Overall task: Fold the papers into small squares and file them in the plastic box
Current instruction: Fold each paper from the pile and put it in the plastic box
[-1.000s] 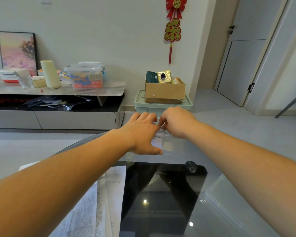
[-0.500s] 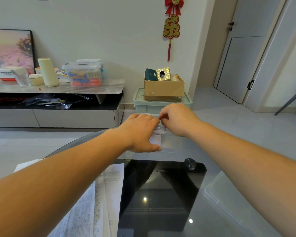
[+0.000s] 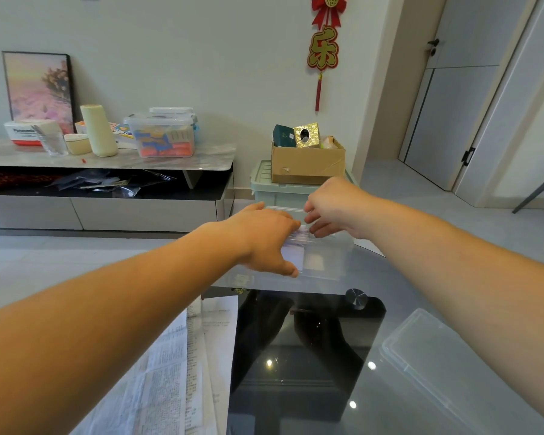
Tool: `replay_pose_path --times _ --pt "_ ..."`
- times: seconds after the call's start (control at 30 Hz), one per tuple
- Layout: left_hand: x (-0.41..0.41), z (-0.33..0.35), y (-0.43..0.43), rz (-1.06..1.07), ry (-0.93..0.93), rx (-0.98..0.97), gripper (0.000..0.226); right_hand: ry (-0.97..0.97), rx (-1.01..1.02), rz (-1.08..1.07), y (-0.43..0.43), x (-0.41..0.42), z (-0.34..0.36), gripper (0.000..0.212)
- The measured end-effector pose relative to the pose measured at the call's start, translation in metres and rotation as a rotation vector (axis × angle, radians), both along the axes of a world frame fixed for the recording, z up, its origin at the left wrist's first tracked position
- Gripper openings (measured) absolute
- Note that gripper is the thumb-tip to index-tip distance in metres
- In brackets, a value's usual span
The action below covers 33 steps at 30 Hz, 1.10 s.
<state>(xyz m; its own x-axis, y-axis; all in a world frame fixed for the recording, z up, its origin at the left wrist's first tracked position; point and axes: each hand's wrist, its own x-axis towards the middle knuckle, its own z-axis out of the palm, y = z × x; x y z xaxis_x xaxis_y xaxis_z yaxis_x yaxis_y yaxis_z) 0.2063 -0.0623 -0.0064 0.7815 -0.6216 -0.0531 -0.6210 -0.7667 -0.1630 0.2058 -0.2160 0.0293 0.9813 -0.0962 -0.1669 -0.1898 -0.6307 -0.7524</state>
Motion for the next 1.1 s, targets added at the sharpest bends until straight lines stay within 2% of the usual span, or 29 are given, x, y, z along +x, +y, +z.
replay_pose_path --times 0.07,0.2,0.43,0.5,0.6,0.67,0.77,0.9,1.0,1.1 --pt "-0.002 0.0 -0.001 0.008 0.03 0.005 0.09 0.067 0.036 -0.057 0.003 -0.002 0.001 0.028" --pt "-0.006 -0.001 -0.004 0.027 0.078 0.005 0.088 0.15 -0.042 -0.081 0.01 -0.004 -0.001 0.036" --pt "-0.009 0.011 -0.017 0.133 0.243 0.029 0.085 0.305 0.098 0.013 0.012 -0.005 0.002 0.049" --pt "-0.009 0.013 -0.019 0.146 0.254 0.044 0.086 0.317 0.157 0.013 0.007 -0.003 0.001 0.062" --pt "-0.008 0.007 -0.012 0.109 0.192 -0.016 0.076 0.325 0.17 0.007 0.004 -0.002 -0.002 0.069" --pt "-0.008 0.002 -0.004 0.063 0.106 -0.06 0.069 0.299 0.145 0.003 0.005 -0.002 -0.004 0.066" --pt "-0.013 0.0 0.003 0.024 0.063 -0.094 0.071 0.219 0.069 -0.017 0.007 -0.001 -0.005 0.061" --pt "-0.015 0.003 0.0 0.059 0.114 -0.079 0.073 0.127 -0.054 -0.002 0.011 -0.005 -0.003 0.057" --pt "-0.015 0.008 -0.007 0.119 0.182 -0.063 0.074 0.145 -0.016 0.016 0.011 -0.006 -0.002 0.061" --pt "-0.016 0.016 -0.014 0.172 0.265 -0.052 0.074 0.178 0.042 0.031 0.009 -0.005 0.0 0.056"
